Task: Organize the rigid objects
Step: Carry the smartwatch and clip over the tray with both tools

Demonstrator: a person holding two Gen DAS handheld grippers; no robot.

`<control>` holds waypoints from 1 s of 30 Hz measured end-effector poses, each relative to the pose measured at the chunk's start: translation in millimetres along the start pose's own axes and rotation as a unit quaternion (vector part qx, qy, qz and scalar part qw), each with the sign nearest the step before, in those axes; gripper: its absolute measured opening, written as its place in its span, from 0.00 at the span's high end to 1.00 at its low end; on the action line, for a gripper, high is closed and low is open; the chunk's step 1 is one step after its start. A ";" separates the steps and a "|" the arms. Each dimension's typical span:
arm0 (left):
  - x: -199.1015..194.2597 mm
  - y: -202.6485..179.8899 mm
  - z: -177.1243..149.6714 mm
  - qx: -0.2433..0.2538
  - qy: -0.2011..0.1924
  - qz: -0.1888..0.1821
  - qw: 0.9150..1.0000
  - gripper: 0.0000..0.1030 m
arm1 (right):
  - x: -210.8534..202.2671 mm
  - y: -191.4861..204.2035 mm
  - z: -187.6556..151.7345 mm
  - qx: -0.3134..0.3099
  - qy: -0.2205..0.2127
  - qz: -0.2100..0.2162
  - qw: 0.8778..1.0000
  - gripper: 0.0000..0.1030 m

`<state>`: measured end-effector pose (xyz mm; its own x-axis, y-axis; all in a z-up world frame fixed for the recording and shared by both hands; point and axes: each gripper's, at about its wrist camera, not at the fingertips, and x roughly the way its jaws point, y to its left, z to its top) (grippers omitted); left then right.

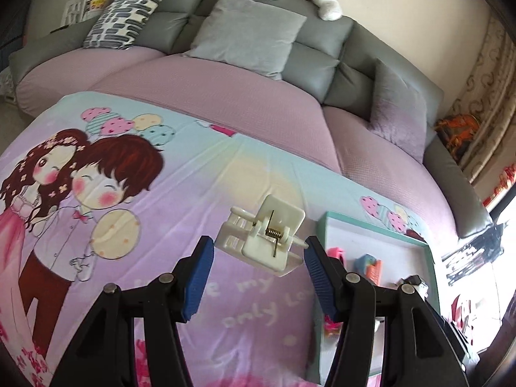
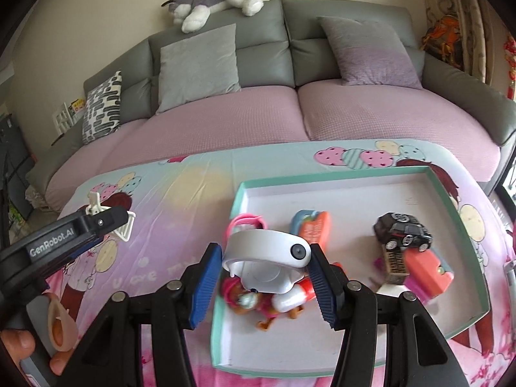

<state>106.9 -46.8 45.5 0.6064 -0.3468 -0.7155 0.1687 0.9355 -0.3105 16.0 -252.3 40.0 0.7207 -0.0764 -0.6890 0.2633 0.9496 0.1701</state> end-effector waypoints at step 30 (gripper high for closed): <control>32.7 -120.1 -40.0 0.126 0.017 -0.068 0.989 0.42 | -24.4 -114.4 8.6 0.085 -0.043 -0.115 0.989 0.44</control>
<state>75.4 -173.2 34.4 0.5387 -0.4684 -0.7002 0.4385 0.8656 -0.2417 -26.2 -361.7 43.4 0.6793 -0.3179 -0.6614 0.5259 0.8395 0.1366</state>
